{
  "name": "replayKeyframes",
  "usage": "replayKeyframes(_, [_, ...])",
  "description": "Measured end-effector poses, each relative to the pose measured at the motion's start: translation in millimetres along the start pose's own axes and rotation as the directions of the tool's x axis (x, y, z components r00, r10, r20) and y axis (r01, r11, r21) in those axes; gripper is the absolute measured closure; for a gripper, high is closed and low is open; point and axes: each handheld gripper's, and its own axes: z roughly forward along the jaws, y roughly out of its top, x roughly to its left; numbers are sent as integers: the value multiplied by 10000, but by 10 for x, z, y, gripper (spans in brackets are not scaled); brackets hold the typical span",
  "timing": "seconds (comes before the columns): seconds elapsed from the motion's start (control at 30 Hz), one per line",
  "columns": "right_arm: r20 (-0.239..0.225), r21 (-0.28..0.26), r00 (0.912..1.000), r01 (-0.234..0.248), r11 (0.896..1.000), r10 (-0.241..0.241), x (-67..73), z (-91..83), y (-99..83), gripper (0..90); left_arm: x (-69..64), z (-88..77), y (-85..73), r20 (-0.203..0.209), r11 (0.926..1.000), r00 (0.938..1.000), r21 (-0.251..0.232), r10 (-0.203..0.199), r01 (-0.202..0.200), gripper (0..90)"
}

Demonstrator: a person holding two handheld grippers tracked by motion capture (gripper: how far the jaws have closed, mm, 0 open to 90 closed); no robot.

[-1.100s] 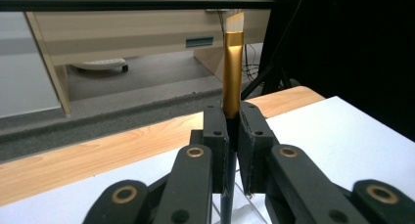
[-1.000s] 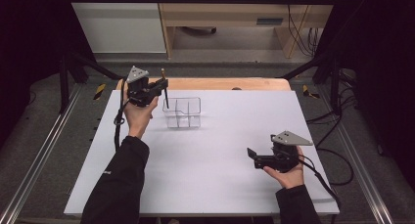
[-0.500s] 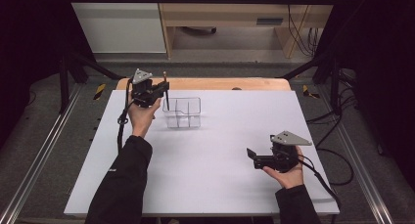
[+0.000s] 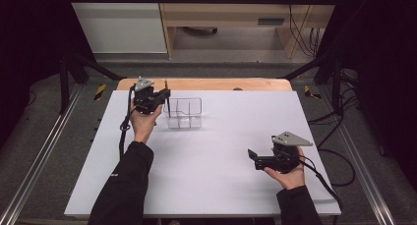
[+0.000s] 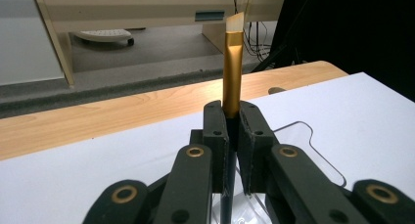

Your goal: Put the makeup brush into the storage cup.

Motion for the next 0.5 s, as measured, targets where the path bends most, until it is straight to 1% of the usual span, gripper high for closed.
replayKeyframes(0.13, [2,27,10000,9,10000,-9,2,6,-2,24,8,-1,-46,-91,9999,9999,101,84,-83,825])
replayKeyframes(0.23, [4,59,10000,11,10000,-11,6,13,-5,24,22,3,-90,-76,9998,10000,175,27,-26,825])
replayKeyframes(0.5, [-2,100,10000,28,9999,-28,9,19,-7,24,21,28,-182,-95,9993,9999,359,108,-104,825])
